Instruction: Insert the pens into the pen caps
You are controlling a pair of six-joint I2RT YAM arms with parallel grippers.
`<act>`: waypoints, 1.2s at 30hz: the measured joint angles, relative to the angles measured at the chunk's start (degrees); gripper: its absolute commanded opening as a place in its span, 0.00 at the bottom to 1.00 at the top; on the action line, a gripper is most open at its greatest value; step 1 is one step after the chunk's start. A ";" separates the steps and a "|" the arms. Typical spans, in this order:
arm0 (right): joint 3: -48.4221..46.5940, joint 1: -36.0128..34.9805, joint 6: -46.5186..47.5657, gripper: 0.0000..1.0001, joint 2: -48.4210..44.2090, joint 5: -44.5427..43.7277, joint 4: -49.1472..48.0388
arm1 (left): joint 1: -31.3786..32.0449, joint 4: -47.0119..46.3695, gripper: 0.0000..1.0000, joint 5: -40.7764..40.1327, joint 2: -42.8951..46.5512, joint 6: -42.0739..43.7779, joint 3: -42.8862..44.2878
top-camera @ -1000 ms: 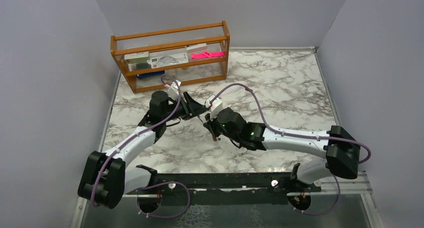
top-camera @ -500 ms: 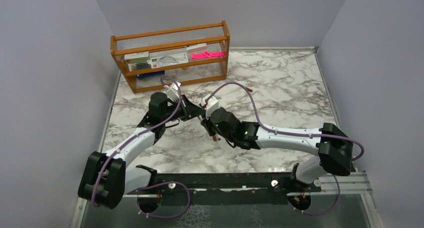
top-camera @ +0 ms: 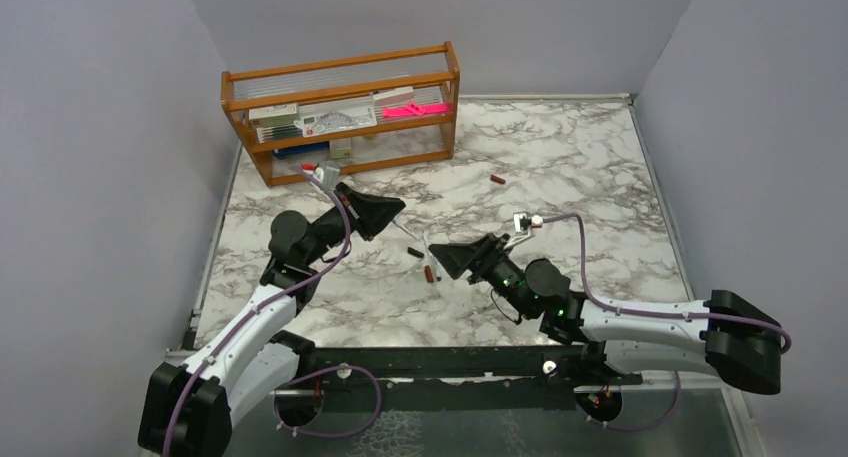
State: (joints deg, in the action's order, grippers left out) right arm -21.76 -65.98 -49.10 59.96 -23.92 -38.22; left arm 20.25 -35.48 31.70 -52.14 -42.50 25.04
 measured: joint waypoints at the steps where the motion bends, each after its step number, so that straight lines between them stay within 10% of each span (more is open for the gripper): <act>1: 1.53 0.00 -4.31 0.83 0.22 -0.02 -2.62 | 0.44 -2.27 0.00 -0.42 1.11 0.81 -0.66; 17: -1.73 0.00 -47.98 0.68 22.64 2.40 -32.26 | 11.19 -15.21 0.00 -2.03 3.98 11.82 -1.18; 30: -3.85 0.15 -54.60 0.02 26.97 1.18 -42.56 | 12.79 -17.53 0.02 -2.75 5.73 13.88 -2.25; 36: -3.61 0.13 -54.12 0.02 26.97 0.83 -42.91 | 13.05 -17.20 0.63 -2.73 5.66 13.70 -2.25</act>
State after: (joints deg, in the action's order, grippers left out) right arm -25.36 -65.84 -103.22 86.94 -23.09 -81.12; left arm 33.30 -52.69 28.97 -46.48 -28.80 22.79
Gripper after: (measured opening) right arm 0.103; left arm 0.309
